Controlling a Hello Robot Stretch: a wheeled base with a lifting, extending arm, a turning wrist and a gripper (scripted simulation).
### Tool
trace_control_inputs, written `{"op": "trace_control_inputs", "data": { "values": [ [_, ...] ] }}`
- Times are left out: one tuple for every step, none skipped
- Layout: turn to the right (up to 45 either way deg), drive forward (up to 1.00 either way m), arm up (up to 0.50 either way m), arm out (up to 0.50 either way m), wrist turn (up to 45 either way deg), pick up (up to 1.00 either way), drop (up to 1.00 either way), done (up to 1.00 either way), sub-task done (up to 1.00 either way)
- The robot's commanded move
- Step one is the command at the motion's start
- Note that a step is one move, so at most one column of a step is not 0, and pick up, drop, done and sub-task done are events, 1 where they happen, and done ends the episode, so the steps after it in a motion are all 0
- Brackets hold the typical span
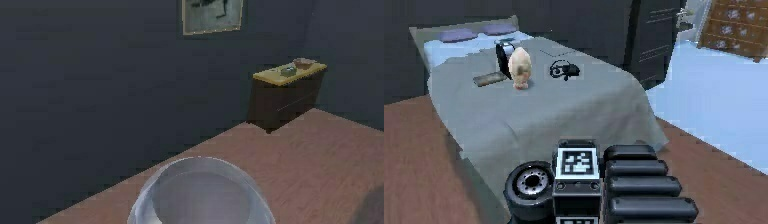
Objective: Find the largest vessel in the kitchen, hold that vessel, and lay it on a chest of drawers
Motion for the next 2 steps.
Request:
{"op": "trace_control_inputs", "data": {
  "values": [
    [0.0,0.05,0.00,0.00,0.0,0.00,0.00,0.00,0.00],
    [-45.0,0.00,0.00,0.00,0.0,0.00,0.00,0.00,0.00]
  ]
}}
